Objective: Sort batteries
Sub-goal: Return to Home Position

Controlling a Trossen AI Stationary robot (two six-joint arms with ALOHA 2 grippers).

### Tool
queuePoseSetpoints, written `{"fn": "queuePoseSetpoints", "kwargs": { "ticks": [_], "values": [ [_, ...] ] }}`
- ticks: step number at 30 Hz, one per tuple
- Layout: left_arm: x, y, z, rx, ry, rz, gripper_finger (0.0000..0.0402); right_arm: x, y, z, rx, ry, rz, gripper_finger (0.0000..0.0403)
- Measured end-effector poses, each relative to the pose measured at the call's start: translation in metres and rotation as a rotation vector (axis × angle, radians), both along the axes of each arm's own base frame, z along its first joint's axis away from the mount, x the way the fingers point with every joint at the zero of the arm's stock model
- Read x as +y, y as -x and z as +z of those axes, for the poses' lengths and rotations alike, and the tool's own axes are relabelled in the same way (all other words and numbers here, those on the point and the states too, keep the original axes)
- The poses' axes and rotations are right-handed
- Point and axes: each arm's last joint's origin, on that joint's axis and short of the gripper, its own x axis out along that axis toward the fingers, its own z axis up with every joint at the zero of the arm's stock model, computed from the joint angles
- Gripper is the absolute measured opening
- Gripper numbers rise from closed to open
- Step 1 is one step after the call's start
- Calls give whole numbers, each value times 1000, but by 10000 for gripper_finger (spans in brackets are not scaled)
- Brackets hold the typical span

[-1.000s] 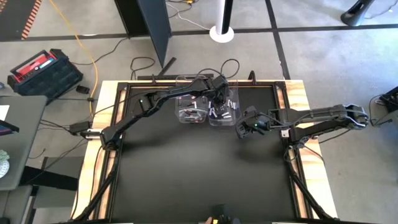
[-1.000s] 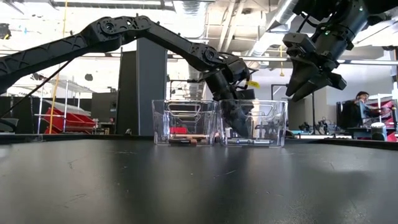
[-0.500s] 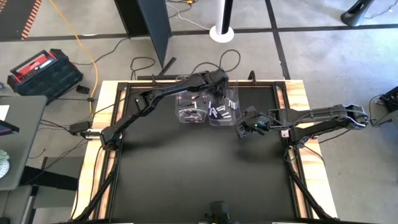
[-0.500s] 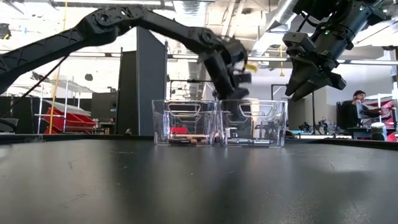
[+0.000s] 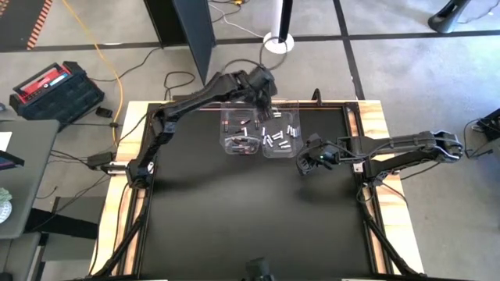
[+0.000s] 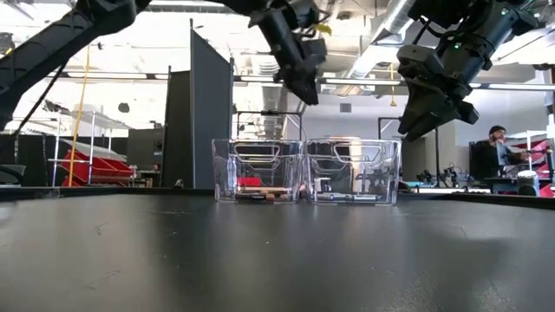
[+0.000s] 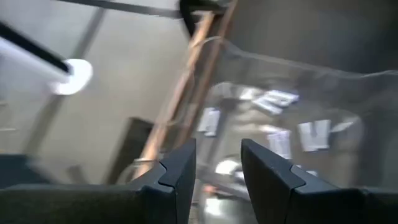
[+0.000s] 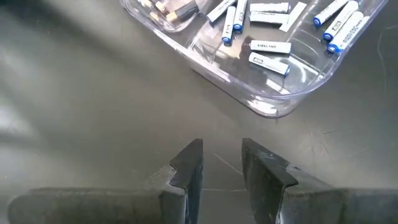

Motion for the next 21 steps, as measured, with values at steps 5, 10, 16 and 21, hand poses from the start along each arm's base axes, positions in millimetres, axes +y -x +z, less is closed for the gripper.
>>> {"fn": "queuePoseSetpoints", "kwargs": {
  "ticks": [5, 10, 16, 21],
  "values": [
    [4, 22, 11, -56, 174, -109, 124, 0, 0, 0, 17, 39, 49, 127],
    [-12, 40, 8, -88, 171, -133, 124, 0, 0, 0, 33, 73, 93, 127],
    [-40, 84, -2, -239, 179, -85, 124, 0, 0, 0, 44, 90, 117, 127],
    [-76, 133, -10, -387, 146, -94, 124, 0, 0, 0, 63, 132, 172, 127]
  ]
}}
